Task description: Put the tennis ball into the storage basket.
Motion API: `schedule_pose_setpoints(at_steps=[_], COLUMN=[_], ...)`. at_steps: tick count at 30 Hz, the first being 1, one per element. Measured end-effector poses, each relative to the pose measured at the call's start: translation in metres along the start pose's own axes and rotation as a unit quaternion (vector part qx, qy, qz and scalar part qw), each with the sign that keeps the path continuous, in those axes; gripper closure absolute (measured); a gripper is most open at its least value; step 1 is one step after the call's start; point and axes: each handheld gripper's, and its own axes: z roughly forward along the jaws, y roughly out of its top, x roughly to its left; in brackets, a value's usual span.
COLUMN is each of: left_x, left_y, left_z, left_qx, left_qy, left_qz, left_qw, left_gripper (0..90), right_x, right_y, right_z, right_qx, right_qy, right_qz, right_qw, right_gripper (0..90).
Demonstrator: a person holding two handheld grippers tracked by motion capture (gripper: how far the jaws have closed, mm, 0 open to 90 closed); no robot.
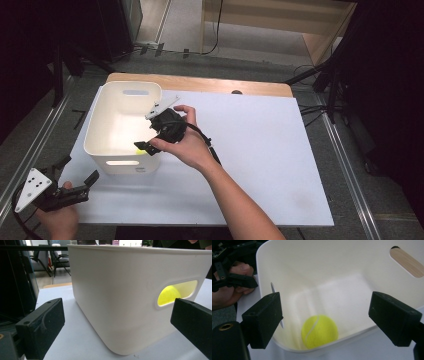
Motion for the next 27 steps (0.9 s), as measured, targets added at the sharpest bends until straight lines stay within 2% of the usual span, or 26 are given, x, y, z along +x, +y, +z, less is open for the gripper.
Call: schedule_pose_setpoints(at_steps=[6,8,10,13,16,19,27], left_x=[-0.001,-0.001,-0.001,-0.001,-0.001,-0.001,-0.001], left_y=[0.000,0.000,0.000,0.000,0.000,0.000,0.000], left_z=[0.001,0.000,0.000,0.000,0.001,0.001,0.001], left_qx=[0.003,0.005,0.004,0.005,0.006,0.006,0.009], left_qy=[0.003,0.004,0.004,0.004,0.004,0.004,0.005], left_qz=[0.003,0.003,0.002,0.004,0.004,0.004,0.006], left_qw=[1.0000,1.0000,1.0000,1.0000,1.0000,1.0000,0.9999], left_gripper=[0.0,0.0,0.0,0.0,0.0,0.0,0.0], right_x=[0.001,0.002,0.001,0.000,-0.001,-0.001,-0.006], right_y=[-0.006,-0.009,-0.014,-0.021,-0.028,-0.037,-0.061], right_z=[-0.017,-0.022,-0.025,-0.031,-0.034,-0.037,-0.044], right_qx=[-0.028,-0.033,-0.037,-0.044,-0.042,-0.042,-0.049], right_qy=[-0.002,-0.007,-0.001,-0.010,-0.013,-0.026,-0.029], right_qz=[0.000,0.004,0.006,0.014,0.015,0.024,0.041], right_qw=[0.9996,0.9994,0.9993,0.9989,0.9989,0.9985,0.9976], right_gripper=[7.6,0.8,0.7,0.7,0.6,0.5,0.0])
